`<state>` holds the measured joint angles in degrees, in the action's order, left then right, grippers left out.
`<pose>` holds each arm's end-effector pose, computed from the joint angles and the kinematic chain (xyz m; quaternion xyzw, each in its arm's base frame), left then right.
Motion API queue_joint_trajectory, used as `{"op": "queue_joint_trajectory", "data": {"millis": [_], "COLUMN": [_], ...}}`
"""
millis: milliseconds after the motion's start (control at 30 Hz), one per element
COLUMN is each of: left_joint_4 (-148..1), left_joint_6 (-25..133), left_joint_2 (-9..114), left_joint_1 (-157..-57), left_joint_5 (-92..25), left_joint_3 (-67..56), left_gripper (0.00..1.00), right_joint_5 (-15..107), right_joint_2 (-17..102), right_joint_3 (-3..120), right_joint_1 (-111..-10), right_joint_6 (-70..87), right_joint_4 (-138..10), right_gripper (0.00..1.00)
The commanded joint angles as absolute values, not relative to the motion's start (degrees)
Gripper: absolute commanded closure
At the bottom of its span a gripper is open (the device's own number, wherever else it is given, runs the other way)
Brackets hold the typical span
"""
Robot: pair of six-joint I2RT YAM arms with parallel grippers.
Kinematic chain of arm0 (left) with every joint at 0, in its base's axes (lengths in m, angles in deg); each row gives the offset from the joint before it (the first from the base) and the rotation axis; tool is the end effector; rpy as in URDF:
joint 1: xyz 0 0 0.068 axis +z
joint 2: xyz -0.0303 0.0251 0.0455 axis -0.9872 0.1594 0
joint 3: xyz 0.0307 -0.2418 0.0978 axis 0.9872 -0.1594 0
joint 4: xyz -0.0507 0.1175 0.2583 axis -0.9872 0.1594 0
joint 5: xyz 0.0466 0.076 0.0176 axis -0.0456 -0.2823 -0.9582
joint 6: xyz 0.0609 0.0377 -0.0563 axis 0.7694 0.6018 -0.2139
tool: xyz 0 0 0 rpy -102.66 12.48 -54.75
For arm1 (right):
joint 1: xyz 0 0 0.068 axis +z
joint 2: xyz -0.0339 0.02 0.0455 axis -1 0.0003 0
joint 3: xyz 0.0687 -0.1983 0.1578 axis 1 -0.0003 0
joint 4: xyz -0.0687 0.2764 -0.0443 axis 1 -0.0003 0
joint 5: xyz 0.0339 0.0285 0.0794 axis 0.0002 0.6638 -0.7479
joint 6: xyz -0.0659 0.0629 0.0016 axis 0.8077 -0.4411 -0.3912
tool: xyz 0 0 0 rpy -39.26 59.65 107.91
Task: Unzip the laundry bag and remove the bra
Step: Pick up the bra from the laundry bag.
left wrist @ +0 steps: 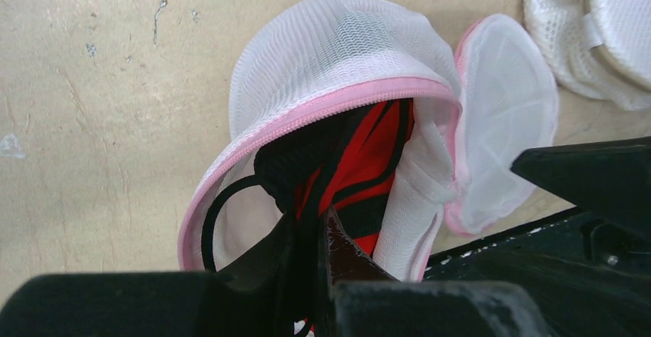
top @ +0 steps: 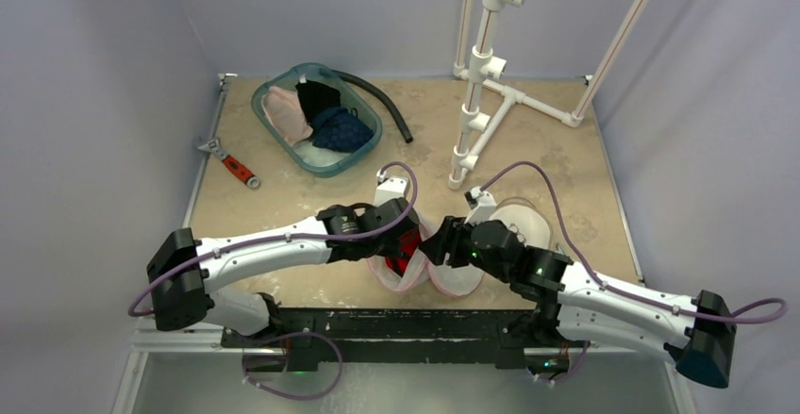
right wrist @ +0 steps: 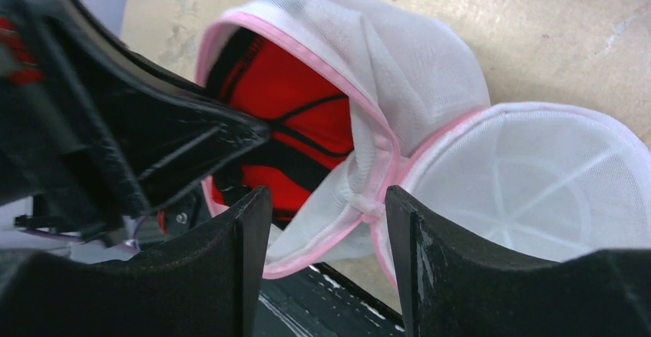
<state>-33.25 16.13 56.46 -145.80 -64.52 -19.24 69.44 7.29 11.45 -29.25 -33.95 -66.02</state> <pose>0.1666 -0.2818 0.1937 0.0714 0.9433 -0.1170 0.3022 0.1488 0.2208 0.2181 -0.0043 0.8166 0.4002 0.4158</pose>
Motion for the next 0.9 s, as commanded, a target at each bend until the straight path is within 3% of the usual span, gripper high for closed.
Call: {"op": "queue_joint_trajectory", "data": {"millis": [0, 300, 433, 633, 867], "left_joint_4": [-32.0, -31.83, -32.42, -31.97, -33.16], "left_joint_6": [18.04, 19.03, 19.08, 20.55, 25.47], "left_joint_2": [54.2, 51.85, 50.45, 48.5, 47.19], "left_joint_1": [-146.09, -146.07, -146.05, -146.06, -146.04], "left_joint_5": [-66.1, -63.1, -61.56, -60.16, -56.22], "left_joint_3": [-15.41, -16.32, -17.3, -18.91, -21.69], "left_gripper": [1.0, 1.0, 1.0, 1.0, 1.0], "right_joint_5": [70.96, 72.15, 75.3, 76.39, 75.87], "right_joint_2": [8.96, 13.93, 19.48, 17.88, 16.89], "right_joint_3": [12.1, 13.44, 16.09, 15.9, 16.3], "right_joint_1": [-29.02, -29.44, -30.0, -31.84, -34.15], "right_joint_6": [-34.13, -33.74, -34.05, -34.48, -34.71], "right_joint_4": [-68.09, -65.04, -67.36, -67.31, -67.7], "right_gripper": [0.4, 0.41, 0.58, 0.81, 0.95]}}
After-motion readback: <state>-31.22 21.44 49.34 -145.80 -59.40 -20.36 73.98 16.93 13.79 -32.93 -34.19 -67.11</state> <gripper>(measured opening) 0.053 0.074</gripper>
